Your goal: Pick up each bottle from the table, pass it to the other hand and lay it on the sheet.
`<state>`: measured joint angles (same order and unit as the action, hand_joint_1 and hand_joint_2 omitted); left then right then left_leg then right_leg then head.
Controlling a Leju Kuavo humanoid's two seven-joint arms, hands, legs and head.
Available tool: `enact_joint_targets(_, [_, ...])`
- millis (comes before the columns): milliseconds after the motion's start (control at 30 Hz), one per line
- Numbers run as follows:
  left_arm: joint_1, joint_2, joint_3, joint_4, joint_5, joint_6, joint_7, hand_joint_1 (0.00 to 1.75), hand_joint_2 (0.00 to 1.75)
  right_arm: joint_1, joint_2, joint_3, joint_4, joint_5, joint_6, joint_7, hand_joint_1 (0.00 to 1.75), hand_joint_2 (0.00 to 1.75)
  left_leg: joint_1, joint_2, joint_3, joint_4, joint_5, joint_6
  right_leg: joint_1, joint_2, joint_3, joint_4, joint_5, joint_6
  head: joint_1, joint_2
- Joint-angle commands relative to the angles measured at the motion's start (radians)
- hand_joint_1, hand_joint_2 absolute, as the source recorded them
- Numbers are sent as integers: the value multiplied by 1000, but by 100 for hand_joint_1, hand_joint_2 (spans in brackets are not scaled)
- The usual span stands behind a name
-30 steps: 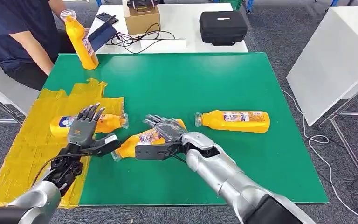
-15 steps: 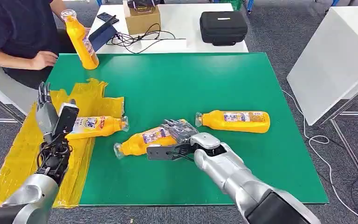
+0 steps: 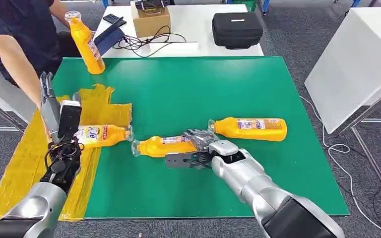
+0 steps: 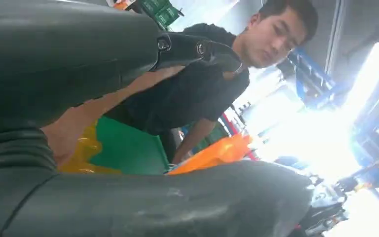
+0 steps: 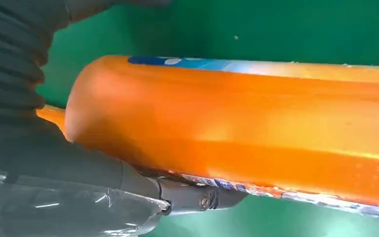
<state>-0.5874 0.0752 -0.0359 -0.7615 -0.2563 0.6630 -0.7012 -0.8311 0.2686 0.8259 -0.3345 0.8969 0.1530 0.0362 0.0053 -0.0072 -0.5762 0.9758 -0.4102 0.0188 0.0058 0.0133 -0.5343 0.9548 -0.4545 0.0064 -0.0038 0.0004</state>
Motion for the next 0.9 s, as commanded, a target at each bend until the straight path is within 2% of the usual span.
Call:
enact_joint_targets(33, [-11, 7, -75, -18, 22, 12, 3, 0, 0, 22, -30, 41, 86, 9, 27, -2, 175, 175, 1, -3, 4, -1, 0, 0, 1, -3, 6, -2, -1, 1, 0, 0])
enact_joint_targets(333, [13, 14, -81, -53, 89, -21, 3, 0, 0, 26, -28, -22, 60, -29, -44, -12, 175, 175, 1, -2, 7, -2, -1, -1, 2, -4, 10, -3, -1, 2, 0, 0])
enact_joint_targets(500, [21, -18, 40, -12, 283, -323, 3, 0, 0, -15, -30, -158, -10, -132, -180, -96, 175, 175, 0, -1, 6, 0, -1, 0, 0, -2, 7, -1, -1, 1, 0, 0])
enact_joint_targets(767, [24, -20, 53, -15, 273, -330, 3, 0, 0, -15, -33, -164, -18, -132, -169, -96, 175, 175, 0, -1, 4, 0, -1, 0, 0, -3, 6, 0, -2, 1, 0, 0])
enact_joint_targets(800, [11, -30, 86, 30, 328, -435, 3, 0, 0, -2, -33, -219, -50, -174, -251, -153, 175, 175, 0, 0, 4, 0, -1, 0, 0, -2, 4, 0, -1, 1, 0, 0])
enact_joint_targets(833, [3, -33, 100, 65, 343, -482, 10, 0, 175, -8, -37, -256, -74, -202, -282, -192, 175, 175, 0, -1, 4, 0, -2, 0, 1, -3, 5, 0, -2, 2, 0, 0])
enact_joint_targets(867, [0, -35, 103, 81, 350, -513, 22, 0, 175, -16, -44, -276, -101, -216, -295, -211, 175, 175, 0, 0, 3, 0, -1, 0, 0, -2, 3, 0, -1, 1, 0, 0])
enact_joint_targets(900, [0, -40, 110, 94, 382, -608, 41, 0, 175, -11, -57, -312, -172, -242, -315, -238, 175, 175, 0, 0, 3, 0, -1, 0, 0, -2, 4, 0, -1, 1, 0, 0])
